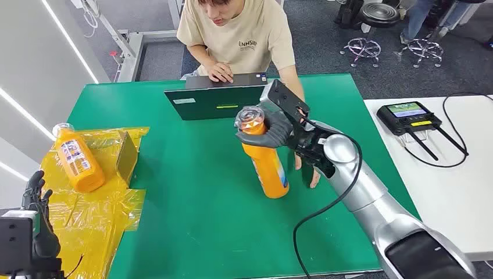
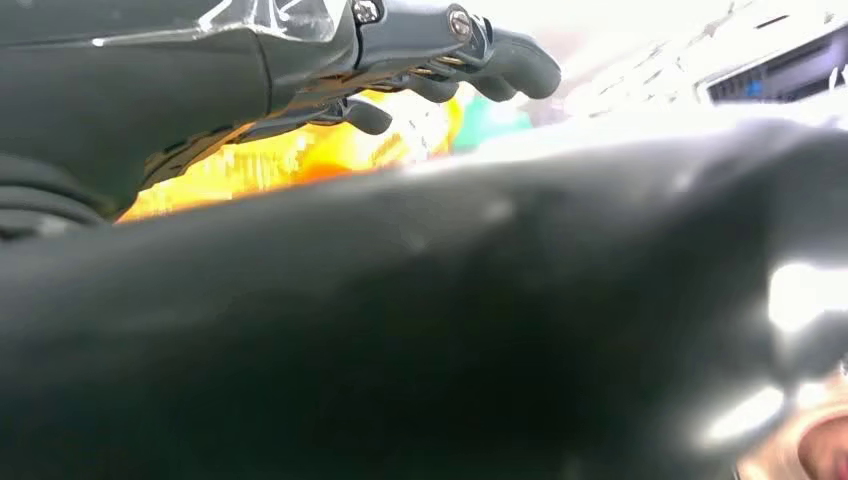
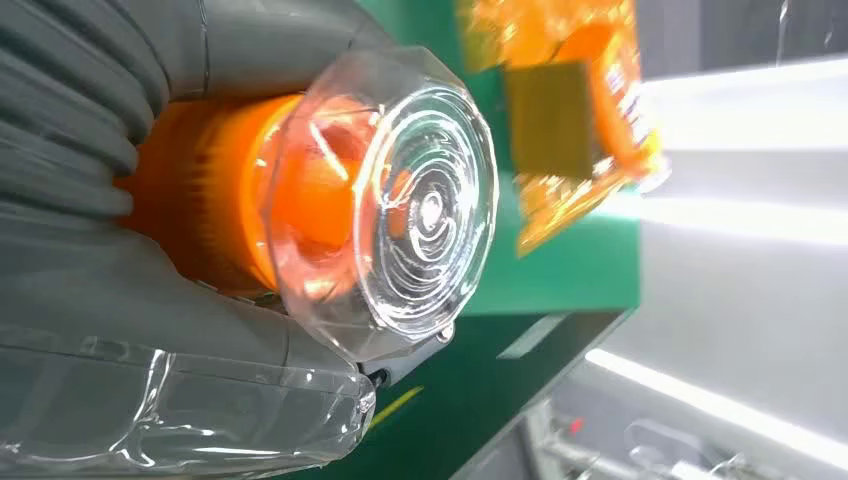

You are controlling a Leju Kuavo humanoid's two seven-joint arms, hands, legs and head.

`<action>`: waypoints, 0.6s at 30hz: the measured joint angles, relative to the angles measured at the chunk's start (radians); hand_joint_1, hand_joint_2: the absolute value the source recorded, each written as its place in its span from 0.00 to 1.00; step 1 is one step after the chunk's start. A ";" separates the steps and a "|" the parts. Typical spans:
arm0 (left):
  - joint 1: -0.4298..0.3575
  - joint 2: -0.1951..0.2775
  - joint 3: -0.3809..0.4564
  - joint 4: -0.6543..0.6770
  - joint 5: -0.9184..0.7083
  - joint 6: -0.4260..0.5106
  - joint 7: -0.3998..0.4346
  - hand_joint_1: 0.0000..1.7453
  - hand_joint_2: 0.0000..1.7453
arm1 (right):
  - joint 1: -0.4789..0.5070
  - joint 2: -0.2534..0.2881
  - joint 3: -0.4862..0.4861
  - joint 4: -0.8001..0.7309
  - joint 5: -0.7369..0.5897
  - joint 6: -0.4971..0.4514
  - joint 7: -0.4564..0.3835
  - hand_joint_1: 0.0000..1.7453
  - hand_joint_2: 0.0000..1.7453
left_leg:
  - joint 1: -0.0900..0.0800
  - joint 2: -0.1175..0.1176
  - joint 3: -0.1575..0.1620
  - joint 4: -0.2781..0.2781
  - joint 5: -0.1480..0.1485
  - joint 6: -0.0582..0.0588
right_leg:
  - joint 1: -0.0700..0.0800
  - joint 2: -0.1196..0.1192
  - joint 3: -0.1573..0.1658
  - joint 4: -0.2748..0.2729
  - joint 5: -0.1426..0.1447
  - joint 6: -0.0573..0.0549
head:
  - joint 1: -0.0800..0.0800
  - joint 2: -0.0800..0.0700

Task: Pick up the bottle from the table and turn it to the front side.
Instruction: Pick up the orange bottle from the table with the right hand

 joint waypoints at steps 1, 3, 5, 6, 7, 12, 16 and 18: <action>-0.002 -0.002 -0.002 0.000 0.005 -0.006 0.000 0.00 0.00 | -0.005 0.005 0.005 0.000 -0.004 -0.003 0.002 1.00 1.00 | 0.000 0.000 0.000 0.000 0.000 0.000 | 0.000 0.000 0.000 0.000 0.000 0.000 | 0.000 0.000; -0.019 -0.007 -0.014 0.007 0.019 -0.026 -0.002 0.00 0.00 | -0.020 0.016 0.017 0.000 -0.016 -0.014 0.007 1.00 1.00 | 0.000 -0.001 0.000 0.000 0.000 0.000 | 0.000 -0.001 0.000 0.000 0.000 0.000 | 0.000 0.000; -0.058 -0.012 -0.043 0.028 0.034 -0.053 -0.003 0.00 0.00 | -0.039 0.026 0.029 -0.001 -0.030 -0.035 0.013 1.00 1.00 | 0.000 -0.002 0.000 0.000 0.001 0.001 | 0.000 -0.003 0.000 -0.001 0.000 0.000 | 0.000 0.000; -0.083 -0.014 -0.065 0.044 0.040 -0.067 -0.004 0.00 0.00 | -0.047 0.028 0.032 -0.003 -0.035 -0.048 0.016 1.00 1.00 | 0.000 -0.003 0.000 0.001 0.001 0.002 | 0.000 -0.004 0.000 -0.001 0.000 0.000 | 0.000 0.000; -0.109 -0.016 -0.089 0.061 0.045 -0.079 -0.004 0.00 0.00 | -0.053 0.027 0.033 -0.007 -0.038 -0.059 0.019 1.00 1.00 | 0.000 -0.003 0.000 0.001 0.001 0.002 | -0.001 -0.005 0.000 -0.001 0.001 0.000 | 0.000 0.000; -0.251 -0.039 -0.246 0.173 0.071 -0.107 -0.005 0.00 0.00 | -0.086 -0.009 0.030 -0.026 -0.061 -0.059 0.003 1.00 1.00 | -0.001 -0.002 -0.001 0.002 0.002 0.003 | -0.001 -0.004 0.001 -0.001 0.004 0.001 | 0.000 0.000; -0.327 -0.052 -0.316 0.238 0.115 -0.109 -0.010 0.00 0.00 | -0.153 0.002 0.044 0.020 -0.076 -0.049 -0.014 1.00 1.00 | -0.002 0.000 -0.001 0.002 0.002 0.003 | -0.001 -0.001 0.000 -0.001 0.005 0.002 | 0.000 0.000; -0.360 -0.059 -0.343 0.265 0.131 -0.111 -0.010 0.00 0.00 | -0.185 0.021 0.057 0.047 -0.090 -0.045 -0.019 1.00 1.00 | -0.001 0.000 -0.001 0.002 0.002 0.003 | -0.001 0.000 0.000 -0.001 0.005 0.002 | 0.000 0.000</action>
